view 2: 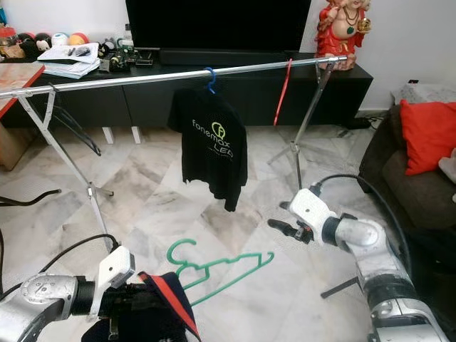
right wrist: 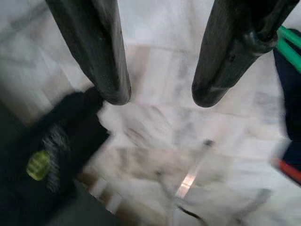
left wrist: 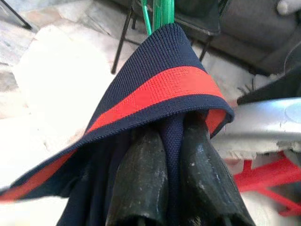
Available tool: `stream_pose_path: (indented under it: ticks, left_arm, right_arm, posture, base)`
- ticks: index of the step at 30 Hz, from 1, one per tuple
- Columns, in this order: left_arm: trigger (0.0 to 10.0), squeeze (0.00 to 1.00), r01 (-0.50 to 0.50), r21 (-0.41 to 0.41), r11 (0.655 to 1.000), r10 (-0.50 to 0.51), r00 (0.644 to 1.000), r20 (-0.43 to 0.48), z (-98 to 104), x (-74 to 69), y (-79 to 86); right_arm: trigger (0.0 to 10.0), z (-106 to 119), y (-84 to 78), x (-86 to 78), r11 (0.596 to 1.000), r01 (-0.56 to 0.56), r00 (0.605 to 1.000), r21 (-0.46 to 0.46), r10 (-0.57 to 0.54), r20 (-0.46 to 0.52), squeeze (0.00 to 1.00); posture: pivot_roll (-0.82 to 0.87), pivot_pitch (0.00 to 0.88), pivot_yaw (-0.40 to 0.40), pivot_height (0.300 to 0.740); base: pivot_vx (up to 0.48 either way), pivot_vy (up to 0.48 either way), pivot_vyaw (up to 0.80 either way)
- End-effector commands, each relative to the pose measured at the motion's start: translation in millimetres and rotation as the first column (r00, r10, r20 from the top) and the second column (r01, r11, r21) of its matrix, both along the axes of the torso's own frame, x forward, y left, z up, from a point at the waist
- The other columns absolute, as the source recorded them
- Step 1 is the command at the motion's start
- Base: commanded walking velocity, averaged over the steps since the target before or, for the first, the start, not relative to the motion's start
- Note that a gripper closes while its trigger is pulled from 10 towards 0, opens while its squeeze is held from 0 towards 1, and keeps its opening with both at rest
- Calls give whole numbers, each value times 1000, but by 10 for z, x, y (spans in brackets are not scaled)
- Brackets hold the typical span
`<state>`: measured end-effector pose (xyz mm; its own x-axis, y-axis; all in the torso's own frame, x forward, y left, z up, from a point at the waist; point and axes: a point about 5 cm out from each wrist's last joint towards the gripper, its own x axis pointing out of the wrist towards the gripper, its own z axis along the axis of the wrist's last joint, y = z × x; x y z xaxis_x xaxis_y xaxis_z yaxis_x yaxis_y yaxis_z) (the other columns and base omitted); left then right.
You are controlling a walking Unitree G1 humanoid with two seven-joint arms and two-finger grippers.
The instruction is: Hang hanger
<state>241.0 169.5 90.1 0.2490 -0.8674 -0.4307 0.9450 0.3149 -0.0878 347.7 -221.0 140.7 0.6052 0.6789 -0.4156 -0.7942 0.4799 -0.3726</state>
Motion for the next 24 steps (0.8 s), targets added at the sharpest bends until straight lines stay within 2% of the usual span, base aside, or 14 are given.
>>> stream_pose_path:
  ticks: [1,3,4,5,6,7,10,11,13,14,16,17,20,24]
  left_arm:
    - [10000,0,59,15,998,-59,998,20,34,1,-50]
    - [10000,0,70,13,997,-70,997,12,33,-10,-61]
    - [10000,0,88,27,996,-88,996,10,29,-15,-71]
    - [10000,0,88,27,996,-88,996,10,29,-15,-71]
    - [10000,0,106,46,993,-107,994,11,24,-12,-72]
    - [10000,0,121,63,991,-122,992,13,27,-5,-69]
    - [10000,0,145,74,987,-146,989,15,41,3,-70]
    - [10000,0,157,79,984,-159,987,21,59,13,-75]
    - [10000,0,161,83,983,-164,986,27,65,21,-78]
    - [10000,0,170,102,980,-176,983,57,95,58,-96]
    - [10000,0,174,110,979,-182,981,70,111,77,-110]
    - [10000,0,186,117,976,-196,977,85,139,89,-130]
    - [10000,0,221,124,967,-234,968,96,205,90,-172]
    - [10000,0,242,132,961,-257,961,105,231,100,-197]
  right_arm:
    - [10000,179,53,11,994,-106,994,1,106,21,0]
    - [10000,220,80,-1,988,-152,988,17,152,7,0]
    - [10000,226,140,-65,964,-264,961,46,267,-79,0]
    - [10000,226,140,-65,964,-264,961,46,267,-79,0]
    - [10000,149,190,-190,910,-413,892,25,410,-190,702]
    - [10000,61,206,-253,877,-481,848,-12,461,-261,976]
    - [10000,-41,260,-283,857,-516,817,-15,487,-311,1000]
    - [10000,-134,311,-308,840,-542,793,-21,503,-342,1000]
    - [10000,-182,332,-327,829,-559,782,-36,512,-356,1000]
    - [10000,-336,406,-350,808,-577,781,-116,505,-367,376]
    - [10000,-400,443,-364,801,-583,780,-139,503,-371,376]
    - [10000,-417,497,-361,806,-576,788,-136,503,-355,0]
    - [10000,-445,607,-350,816,-565,802,-122,509,-311,0]
    - [10000,-419,674,-380,796,-603,768,-50,563,-306,0]
  posture:
    - [-16,58,-57,740]
    - [-20,52,-54,740]
    - [-21,49,-53,740]
    - [-21,49,-53,740]
    - [-22,44,-53,740]
    - [-22,44,-53,740]
    - [-13,34,-60,740]
    - [-11,34,-60,740]
    - [-6,32,-60,740]
    - [3,27,-63,740]
    - [6,25,-64,740]
    - [12,23,-65,740]
    - [21,24,-66,740]
    - [20,26,-68,740]
  base:
    - [0,0,0]
    - [0,0,0]
    - [0,0,0]
    - [0,0,0]
    - [0,0,0]
    - [0,0,0]
    - [0,0,0]
    - [0,0,0]
    - [0,0,0]
    - [0,0,0]
    - [0,0,0]
    - [0,0,0]
    - [0,0,0]
    - [0,0,0]
